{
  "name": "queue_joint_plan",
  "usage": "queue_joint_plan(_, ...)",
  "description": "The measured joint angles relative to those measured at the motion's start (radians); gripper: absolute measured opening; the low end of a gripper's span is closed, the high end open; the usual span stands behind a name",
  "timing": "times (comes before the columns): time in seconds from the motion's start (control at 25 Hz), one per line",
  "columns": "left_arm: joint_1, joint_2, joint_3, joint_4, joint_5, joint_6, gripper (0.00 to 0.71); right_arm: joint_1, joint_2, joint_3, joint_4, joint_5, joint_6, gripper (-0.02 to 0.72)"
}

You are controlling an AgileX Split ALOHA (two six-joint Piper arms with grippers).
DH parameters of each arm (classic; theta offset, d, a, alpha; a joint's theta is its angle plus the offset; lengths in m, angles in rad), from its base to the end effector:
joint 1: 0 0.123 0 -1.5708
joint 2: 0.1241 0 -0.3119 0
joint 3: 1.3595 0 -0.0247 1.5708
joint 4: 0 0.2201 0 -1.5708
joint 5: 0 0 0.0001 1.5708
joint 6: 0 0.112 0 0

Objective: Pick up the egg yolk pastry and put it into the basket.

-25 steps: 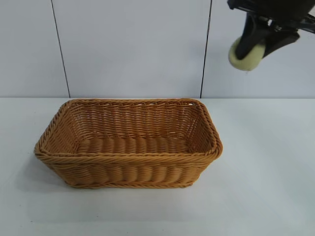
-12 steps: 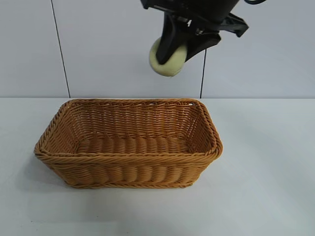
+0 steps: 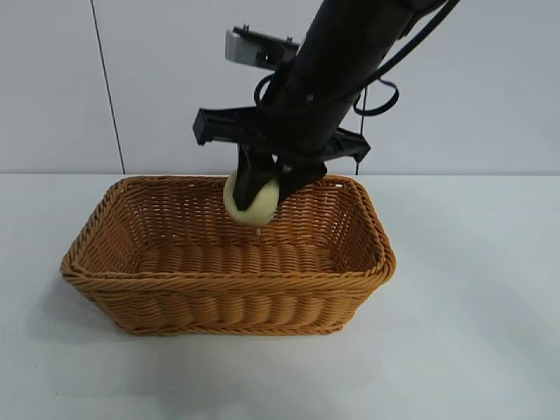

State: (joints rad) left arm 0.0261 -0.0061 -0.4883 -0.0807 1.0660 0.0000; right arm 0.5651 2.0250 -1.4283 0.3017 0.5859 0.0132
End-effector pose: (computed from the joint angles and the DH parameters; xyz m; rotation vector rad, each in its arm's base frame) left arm -0.0403 -0.0090 0.2493 -0.0231 2.0533 -0.0806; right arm 0.3509 0.2443 0.2012 -0.4592 2.6740 0.4831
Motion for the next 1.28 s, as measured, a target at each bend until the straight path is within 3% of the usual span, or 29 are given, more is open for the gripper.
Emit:
queue_joint_plan(0.32,0.000,0.000,0.000,0.000,0.000,0.000,0.696,0.000,0.068,0.000,0.005,-0.021,0.001,0.234)
queue_joint_plan(0.44,0.000,0.000,0.000,0.000,0.000,0.000,0.696,0.000,0.068,0.000,0.005,-0.031,-0.007,0.365)
queue_joint_plan(0.56,0.000,0.000,0.000,0.000,0.000,0.000,0.696,0.000,0.066,0.000,0.004,-0.020,-0.029,0.597)
queue_joint_plan(0.68,0.000,0.000,0.000,0.000,0.000,0.000,0.696,0.000,0.050,-0.006,-0.020,0.009,-0.029,0.662)
queue_joint_plan(0.8,0.000,0.000,0.000,0.000,0.000,0.000,0.696,0.000,0.032,-0.063,-0.076,0.090,-0.001,0.675)
queue_joint_plan(1.08,0.000,0.000,0.000,0.000,0.000,0.000,0.696,0.000,0.026,-0.309,-0.285,0.395,0.121,0.676)
queue_joint_plan(1.16,0.000,0.000,0.000,0.000,0.000,0.000,0.696,-0.003,0.024,-0.356,-0.344,0.445,0.162,0.676)
queue_joint_plan(1.28,0.000,0.000,0.000,0.000,0.000,0.000,0.696,-0.027,0.022,-0.393,-0.370,0.480,0.197,0.676)
